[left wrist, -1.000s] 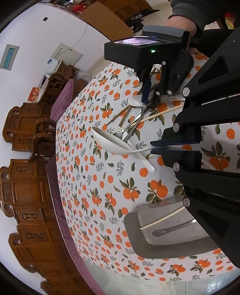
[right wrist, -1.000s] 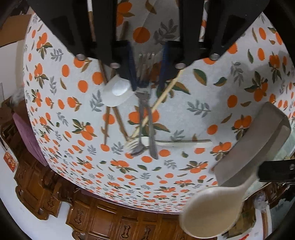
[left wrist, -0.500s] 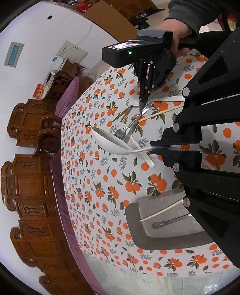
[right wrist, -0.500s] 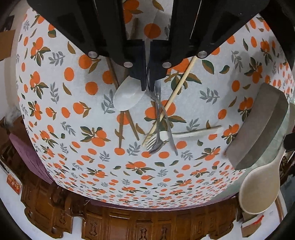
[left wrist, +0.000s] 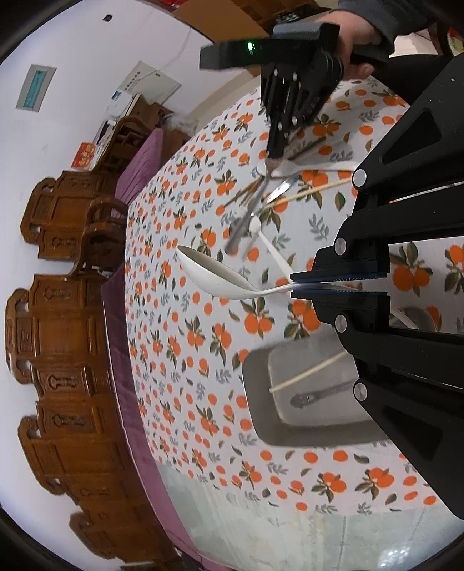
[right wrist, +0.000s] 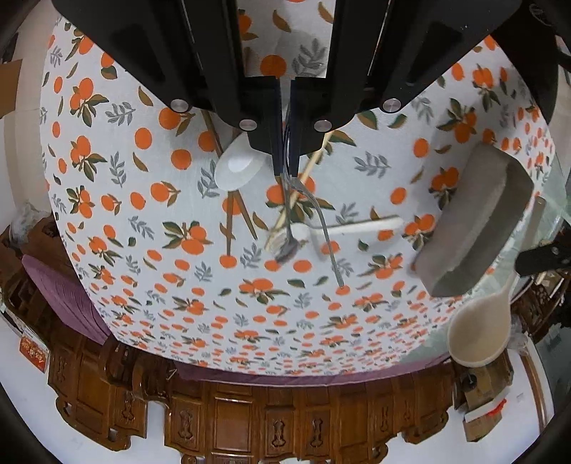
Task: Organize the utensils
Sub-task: 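Carry the white spoon into the tray with the left tool while the right tool grasps a steel spoon, then lower the steel spoon into the grey tray and open the right tool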
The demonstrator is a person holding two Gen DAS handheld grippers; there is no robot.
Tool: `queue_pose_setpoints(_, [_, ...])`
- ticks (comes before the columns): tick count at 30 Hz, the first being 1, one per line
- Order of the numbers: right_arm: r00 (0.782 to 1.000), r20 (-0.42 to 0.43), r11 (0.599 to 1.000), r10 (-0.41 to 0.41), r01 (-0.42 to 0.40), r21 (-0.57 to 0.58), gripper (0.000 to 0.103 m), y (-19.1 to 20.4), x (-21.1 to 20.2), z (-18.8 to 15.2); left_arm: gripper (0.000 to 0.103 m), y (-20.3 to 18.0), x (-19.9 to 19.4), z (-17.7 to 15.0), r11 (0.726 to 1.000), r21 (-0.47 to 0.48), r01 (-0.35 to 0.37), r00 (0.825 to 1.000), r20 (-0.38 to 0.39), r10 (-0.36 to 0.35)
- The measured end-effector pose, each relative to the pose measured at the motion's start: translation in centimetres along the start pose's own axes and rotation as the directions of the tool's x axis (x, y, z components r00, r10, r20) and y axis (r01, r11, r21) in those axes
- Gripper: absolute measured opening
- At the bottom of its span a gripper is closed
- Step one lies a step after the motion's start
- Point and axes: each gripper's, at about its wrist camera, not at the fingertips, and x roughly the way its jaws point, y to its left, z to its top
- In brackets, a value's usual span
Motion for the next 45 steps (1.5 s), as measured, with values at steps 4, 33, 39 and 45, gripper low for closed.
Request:
queue_pose_setpoints(4, [0.999,0.023,1.0,0.022,-0.022,-0.007,0.004,1.3,-1.0,0.6,0.003,1.7,0.0,-0.6,0.999,-0.026,-0.03,0.999,-0.012,0.03])
queue_pose_setpoints(33, [0.992,0.043,0.99,0.117,-0.113,-0.086,0.004,8.8,-2.2,2.5,0.011,10.0,6.4,-3.5,0.973,-0.168,-0.158,0.974,-0.188,0.126])
queue_pose_setpoints(39, [0.99,0.049,0.986,0.133,-0.127,-0.108,0.004,10.7,-2.5,2.9,0.014,10.7,3.5,-3.5,0.972,-0.171,-0.159,0.981,-0.136,0.137])
queue_pose_setpoints(45, [0.989,0.043,0.981,0.143,-0.136,-0.142,0.004,13.5,-2.0,3.5,0.023,11.9,-0.2,-4.2,0.97,-0.164,-0.179,0.982,-0.088,0.167])
